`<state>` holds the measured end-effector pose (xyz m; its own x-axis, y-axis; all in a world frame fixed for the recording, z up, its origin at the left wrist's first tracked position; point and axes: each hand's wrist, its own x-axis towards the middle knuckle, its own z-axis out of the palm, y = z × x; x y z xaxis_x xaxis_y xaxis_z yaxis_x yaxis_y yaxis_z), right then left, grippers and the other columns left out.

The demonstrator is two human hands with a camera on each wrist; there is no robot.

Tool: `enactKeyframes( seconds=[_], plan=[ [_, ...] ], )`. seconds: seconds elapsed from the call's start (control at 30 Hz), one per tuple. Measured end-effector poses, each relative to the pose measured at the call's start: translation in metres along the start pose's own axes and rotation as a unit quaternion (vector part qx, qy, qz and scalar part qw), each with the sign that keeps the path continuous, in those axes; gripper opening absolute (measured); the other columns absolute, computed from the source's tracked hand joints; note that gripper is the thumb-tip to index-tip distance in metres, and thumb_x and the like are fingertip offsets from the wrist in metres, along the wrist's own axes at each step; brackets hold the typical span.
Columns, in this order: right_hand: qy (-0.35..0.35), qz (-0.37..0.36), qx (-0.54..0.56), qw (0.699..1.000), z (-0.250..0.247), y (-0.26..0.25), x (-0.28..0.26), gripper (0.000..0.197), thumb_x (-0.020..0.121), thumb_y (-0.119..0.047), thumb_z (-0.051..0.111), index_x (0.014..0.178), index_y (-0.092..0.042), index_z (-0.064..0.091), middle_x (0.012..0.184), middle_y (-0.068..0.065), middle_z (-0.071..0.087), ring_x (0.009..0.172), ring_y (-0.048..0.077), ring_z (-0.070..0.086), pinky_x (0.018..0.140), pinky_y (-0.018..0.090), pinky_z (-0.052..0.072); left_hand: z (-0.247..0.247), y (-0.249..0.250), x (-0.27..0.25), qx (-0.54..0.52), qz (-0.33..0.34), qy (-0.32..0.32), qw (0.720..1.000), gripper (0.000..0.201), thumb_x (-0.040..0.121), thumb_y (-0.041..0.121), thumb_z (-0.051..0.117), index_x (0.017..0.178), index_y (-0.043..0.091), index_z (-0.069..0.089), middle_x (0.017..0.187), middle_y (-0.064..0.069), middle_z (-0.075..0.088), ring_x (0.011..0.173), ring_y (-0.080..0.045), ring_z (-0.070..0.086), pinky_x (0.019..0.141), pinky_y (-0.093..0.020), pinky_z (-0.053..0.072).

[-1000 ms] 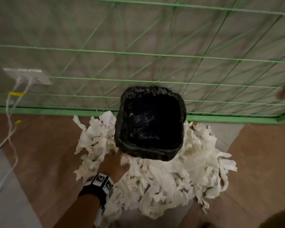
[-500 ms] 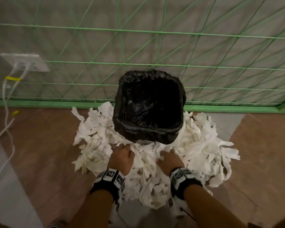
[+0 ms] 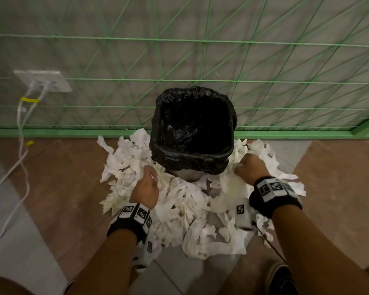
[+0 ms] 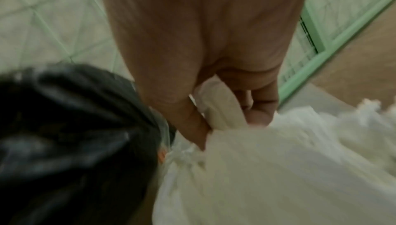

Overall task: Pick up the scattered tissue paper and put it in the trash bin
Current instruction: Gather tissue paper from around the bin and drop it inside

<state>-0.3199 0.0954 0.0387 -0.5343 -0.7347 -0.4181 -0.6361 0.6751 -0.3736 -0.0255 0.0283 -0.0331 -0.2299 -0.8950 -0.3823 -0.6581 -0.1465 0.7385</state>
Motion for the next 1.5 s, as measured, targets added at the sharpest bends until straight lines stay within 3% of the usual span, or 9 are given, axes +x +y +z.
enactKeyframes(
  seconds=[0.1,0.27,0.67,0.77,0.9,1.03,1.17,1.27,1.5],
  plan=[
    [-0.006,-0.017,-0.023,1.0,-0.038,-0.009,0.002,0.009,0.077,-0.024,0.067,0.084,-0.022,0.063,0.102,0.007,0.065,0.103,0.029,0.06,0.087,0.032,0.047,0.005,0.004,-0.011,0.2,-0.058,-0.138,0.968,0.05,0.075,0.059,0.062,0.111,0.03,0.044,0.102,-0.005,0.057,0.099,-0.029,0.058,0.088,-0.037,0.047],
    [-0.015,-0.072,-0.043,0.996,-0.103,-0.03,-0.016,0.008,0.069,-0.022,0.079,0.072,-0.023,0.072,0.089,0.006,0.072,0.09,0.023,0.065,0.078,0.029,0.048,0.021,-0.008,-0.026,0.4,-0.012,-0.246,0.883,0.072,0.078,0.046,0.066,0.14,0.021,0.039,0.143,-0.009,0.023,0.136,-0.03,0.025,0.113,-0.042,0.031],
    [0.217,-0.238,0.034,0.946,-0.216,-0.106,-0.066,0.026,0.087,-0.007,0.04,0.091,-0.006,0.066,0.087,0.016,0.059,0.092,0.036,0.06,0.078,0.035,0.045,-0.004,0.001,-0.027,0.156,0.047,-0.04,0.986,0.035,0.098,0.016,0.034,0.128,0.012,0.053,0.129,-0.014,0.053,0.12,-0.03,0.049,0.106,-0.035,0.037],
    [0.331,-0.268,0.063,0.903,-0.23,-0.139,-0.079,0.035,0.086,-0.022,0.032,0.079,-0.002,0.059,0.072,0.013,0.044,0.068,0.027,0.049,0.063,0.033,0.036,-0.012,0.0,-0.033,0.066,0.047,-0.03,0.996,0.037,0.093,0.013,0.032,0.115,0.023,0.06,0.126,-0.01,0.058,0.119,-0.028,0.054,0.107,-0.035,0.039],
    [0.391,-0.303,0.187,0.849,-0.221,-0.177,-0.077,0.035,0.084,-0.03,0.042,0.054,-0.02,0.027,0.06,0.005,0.03,0.054,0.011,0.025,0.056,0.033,0.023,-0.019,0.014,-0.04,0.041,-0.017,-0.028,0.999,0.037,0.093,0.027,0.036,0.117,0.013,0.061,0.132,-0.012,0.057,0.121,-0.029,0.051,0.107,-0.036,0.037],
    [0.385,-0.346,0.128,0.846,-0.154,-0.186,-0.053,0.028,0.098,-0.026,0.039,0.08,-0.009,0.053,0.078,0.009,0.049,0.074,0.02,0.042,0.066,0.028,0.023,-0.028,0.028,-0.038,-0.007,-0.05,0.015,0.999,0.036,0.094,0.018,0.05,0.126,0.0,0.05,0.133,-0.02,0.049,0.129,-0.032,0.044,0.104,-0.035,0.034],
    [0.088,-0.257,-0.054,0.961,-0.07,-0.162,-0.017,0.034,0.093,-0.032,0.051,0.114,-0.005,0.053,0.122,0.019,0.05,0.104,0.037,0.054,0.084,0.036,0.041,-0.048,0.035,-0.029,0.038,0.023,0.082,0.996,0.014,0.091,0.002,0.046,0.101,0.011,0.043,0.087,-0.012,0.058,0.087,-0.032,0.061,0.07,-0.03,0.039],
    [-0.022,-0.257,-0.089,0.962,-0.045,-0.141,-0.01,0.039,0.088,-0.035,0.06,0.123,-0.019,0.055,0.128,0.014,0.049,0.107,0.032,0.056,0.091,0.038,0.048,-0.07,0.046,-0.018,0.095,0.049,0.059,0.993,0.027,0.092,0.002,0.042,0.105,0.026,0.043,0.072,-0.014,0.06,0.059,-0.026,0.056,0.052,-0.031,0.039],
    [0.22,-0.246,0.206,0.921,-0.065,-0.102,0.001,0.021,0.081,-0.015,0.054,0.095,-0.022,0.067,0.1,0.007,0.066,0.089,0.02,0.064,0.087,0.035,0.052,-0.108,0.115,-0.014,0.278,0.049,-0.019,0.959,0.034,0.1,0.019,0.034,0.119,0.001,0.055,0.127,-0.023,0.054,0.12,-0.037,0.051,0.1,-0.041,0.041]
  ],
)
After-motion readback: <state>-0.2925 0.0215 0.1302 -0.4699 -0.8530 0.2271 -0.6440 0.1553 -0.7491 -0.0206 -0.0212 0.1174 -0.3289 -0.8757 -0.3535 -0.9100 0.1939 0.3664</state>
